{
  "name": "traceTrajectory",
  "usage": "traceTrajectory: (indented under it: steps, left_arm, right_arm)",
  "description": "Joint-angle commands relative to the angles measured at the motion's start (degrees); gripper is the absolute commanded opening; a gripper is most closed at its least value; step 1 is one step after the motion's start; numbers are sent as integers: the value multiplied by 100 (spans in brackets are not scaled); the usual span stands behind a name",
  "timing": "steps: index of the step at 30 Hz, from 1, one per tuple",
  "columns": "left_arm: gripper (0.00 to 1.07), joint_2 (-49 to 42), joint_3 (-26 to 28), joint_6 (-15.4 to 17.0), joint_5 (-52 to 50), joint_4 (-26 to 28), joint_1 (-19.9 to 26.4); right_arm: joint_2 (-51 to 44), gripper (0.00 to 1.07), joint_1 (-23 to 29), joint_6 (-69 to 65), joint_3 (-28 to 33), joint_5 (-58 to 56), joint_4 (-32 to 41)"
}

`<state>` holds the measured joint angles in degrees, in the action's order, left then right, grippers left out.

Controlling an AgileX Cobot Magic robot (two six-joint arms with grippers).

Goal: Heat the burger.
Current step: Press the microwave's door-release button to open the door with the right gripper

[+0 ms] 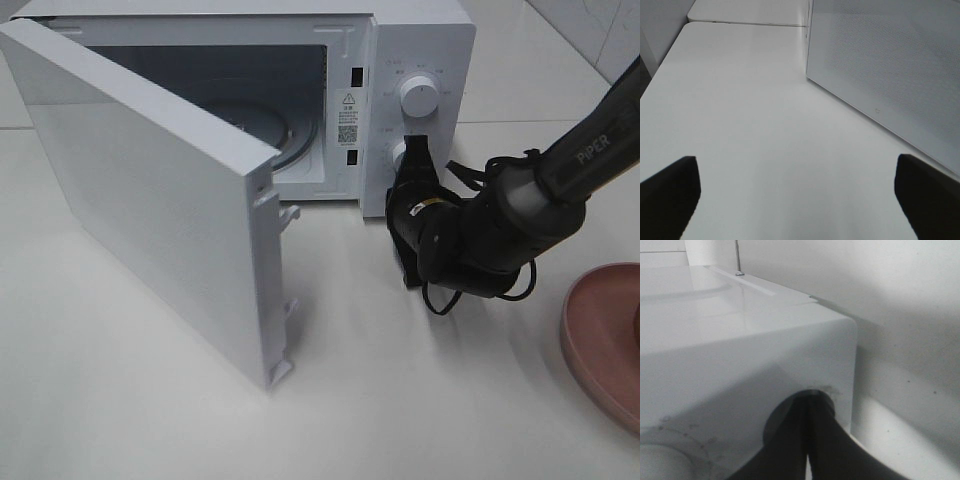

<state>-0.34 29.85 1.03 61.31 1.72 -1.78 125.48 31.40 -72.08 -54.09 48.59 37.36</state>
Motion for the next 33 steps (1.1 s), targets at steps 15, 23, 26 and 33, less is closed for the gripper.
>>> traceTrajectory:
  steps: [15,23,26,33]
  left_arm:
    - [98,-17,-11,-6,-6,0,23]
    - [98,-17,-11,-6,-6,0,23]
    - [98,-17,-11,-6,-6,0,23]
    - [98,-17,-11,-6,-6,0,23]
  right_arm:
    - [-584,0,-189,29,172,57,-441]
    - [-980,0,-189,126,544,-854,-487]
    - [-1152,0,-189,286,682,-1089,-487]
    - [-1593,1,-189,699,1071,-1364,-487]
